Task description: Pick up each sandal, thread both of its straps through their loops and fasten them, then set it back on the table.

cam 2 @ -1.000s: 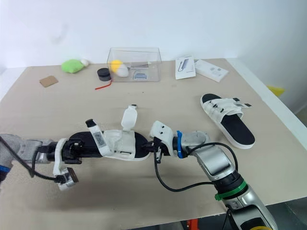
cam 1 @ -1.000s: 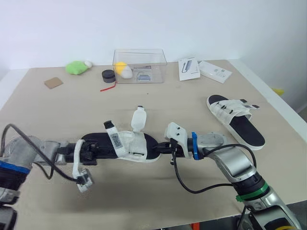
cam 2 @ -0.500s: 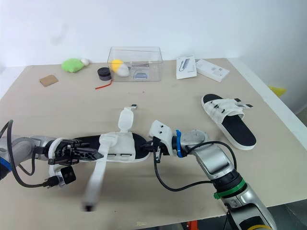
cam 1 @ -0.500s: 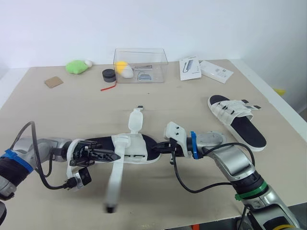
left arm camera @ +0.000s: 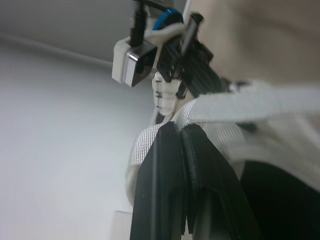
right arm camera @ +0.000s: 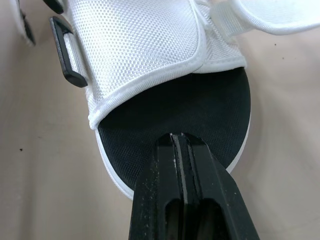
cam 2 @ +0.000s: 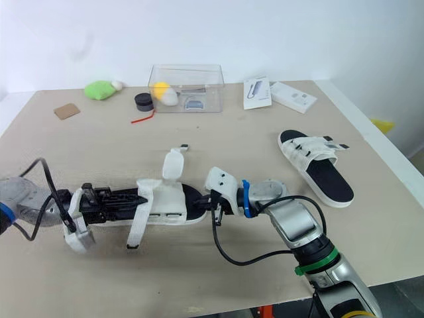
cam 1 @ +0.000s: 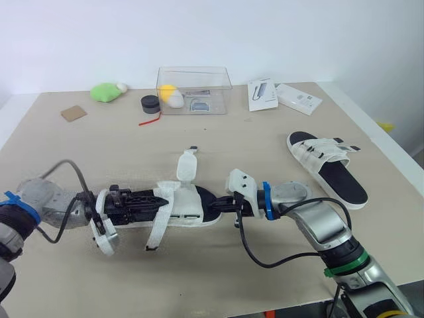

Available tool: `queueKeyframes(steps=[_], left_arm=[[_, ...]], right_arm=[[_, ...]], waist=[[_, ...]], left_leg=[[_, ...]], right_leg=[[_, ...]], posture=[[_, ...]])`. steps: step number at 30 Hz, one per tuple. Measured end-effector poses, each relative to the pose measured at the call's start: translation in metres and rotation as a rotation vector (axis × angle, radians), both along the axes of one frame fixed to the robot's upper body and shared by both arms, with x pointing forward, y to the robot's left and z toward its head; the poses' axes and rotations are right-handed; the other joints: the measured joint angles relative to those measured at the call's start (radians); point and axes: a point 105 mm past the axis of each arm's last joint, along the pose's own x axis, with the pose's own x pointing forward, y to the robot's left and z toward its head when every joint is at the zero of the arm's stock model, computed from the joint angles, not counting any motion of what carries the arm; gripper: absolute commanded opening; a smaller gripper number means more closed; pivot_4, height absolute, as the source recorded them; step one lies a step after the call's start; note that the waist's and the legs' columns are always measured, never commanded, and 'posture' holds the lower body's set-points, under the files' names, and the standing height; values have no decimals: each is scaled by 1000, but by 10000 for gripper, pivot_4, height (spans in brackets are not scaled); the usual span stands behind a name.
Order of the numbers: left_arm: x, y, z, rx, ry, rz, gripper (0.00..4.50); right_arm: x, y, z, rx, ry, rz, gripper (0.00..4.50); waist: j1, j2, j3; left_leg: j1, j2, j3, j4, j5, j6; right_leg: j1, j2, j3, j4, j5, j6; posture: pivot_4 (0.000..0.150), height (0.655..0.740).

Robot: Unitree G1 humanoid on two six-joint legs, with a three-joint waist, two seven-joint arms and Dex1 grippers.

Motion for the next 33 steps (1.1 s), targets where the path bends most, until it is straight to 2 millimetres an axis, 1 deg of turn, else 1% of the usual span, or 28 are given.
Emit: queueKeyframes(steps=[1, 2, 4, 9, 10, 12, 14, 15, 16, 20, 24, 26, 30, 33], left_arm=[[-2, -2, 2, -9, 54, 2, 659], [-2, -2, 2, -13, 62, 4, 659], [-4, -3, 3, -11, 149, 46, 659], [1, 5, -1, -9, 337, 183, 659], [3, 7, -1, -15, 360, 204, 2965], [9, 10, 4, -37, 385, 245, 8358], [11, 11, 12, -52, 393, 254, 16783], [11, 10, 13, -55, 409, 253, 24476], [11, 10, 14, -56, 413, 252, 26573], [6, 8, 10, -34, 477, 238, 44182], [3, 12, 5, -7, 561, 252, 44757], [5, 14, 6, -12, 592, 263, 44757], [9, 30, 6, -25, 710, 345, 44757], [12, 43, -4, -47, 887, 430, 44757]], right_arm=[[0, 0, 0, 1, 0, 2, 0], [0, 1, 0, 1, 0, 2, 0], [-1, 1, 0, 1, -1, 5, 0], [-1, 1, 0, 1, -2, 6, 0], [-1, 1, -1, 1, -2, 6, 0], [-1, 1, -1, -1, -5, 7, 0], [-1, 2, -1, -1, -6, 10, 0], [-1, 3, -1, 0, -7, 11, 0], [-1, 3, -1, 0, -6, 12, 0], [-1, 4, -2, 4, -5, 20, 0], [-1, 5, -2, 6, -7, 26, 0], [-2, 6, -2, 6, -7, 27, 0], [-2, 6, -2, 6, -6, 30, 0], [-2, 6, -3, 5, -6, 30, 0]], waist=[[-1, 0, 0], [-2, 0, 0], [-4, 0, 0], [-2, 0, 0], [-2, -1, 0], [-1, -1, 0], [-1, -1, 0], [-2, -1, 0], [-2, -1, 0], [-2, -1, 0], [-2, -1, 1], [-2, -1, 0], [-2, -1, 1], [-1, -1, 1]], left_leg=[[0, 0, 0, 0, 0, 0], [0, 0, 0, 1, 0, 0], [0, 0, 0, 1, 0, 0], [0, 0, -1, 2, 0, 0], [0, 0, -1, 2, 0, 0], [0, 0, -2, 3, 0, 0], [1, 0, -2, 3, 1, 0], [1, 0, -2, 3, 1, 0], [1, 0, -1, 3, 0, 0], [1, 1, -2, 2, 0, 0], [1, 4, -2, 2, 0, 0], [1, 5, -2, 2, 0, 0], [2, 8, -2, 1, 0, 0], [2, 10, -2, 1, 0, -1]], right_leg=[[0, 0, 0, 0, 0, 1], [0, 0, 1, 0, 0, 1], [0, 0, 1, 0, 0, 1], [0, 2, 1, 1, -1, 2], [1, 2, 0, 1, -2, 3], [1, 2, 0, 1, -3, 5], [1, 2, 0, 1, -3, 5], [1, 3, 0, 1, -3, 5], [1, 3, 0, 1, -3, 4], [1, 5, 0, 1, -4, 3], [1, 7, -1, 1, -4, 0], [1, 8, -1, 1, -3, -1], [0, 9, -1, 1, -6, -4], [0, 10, -1, 1, -6, -5]], posture=[[1500, 7400], [1500, 7400], [1500, 7400], [1500, 7400], [1500, 7400], [1500, 7400], [1500, 7400], [1500, 7400], [1500, 7400], [1500, 7400], [1500, 7400], [1500, 7400], [1500, 7400], [1500, 7400]])
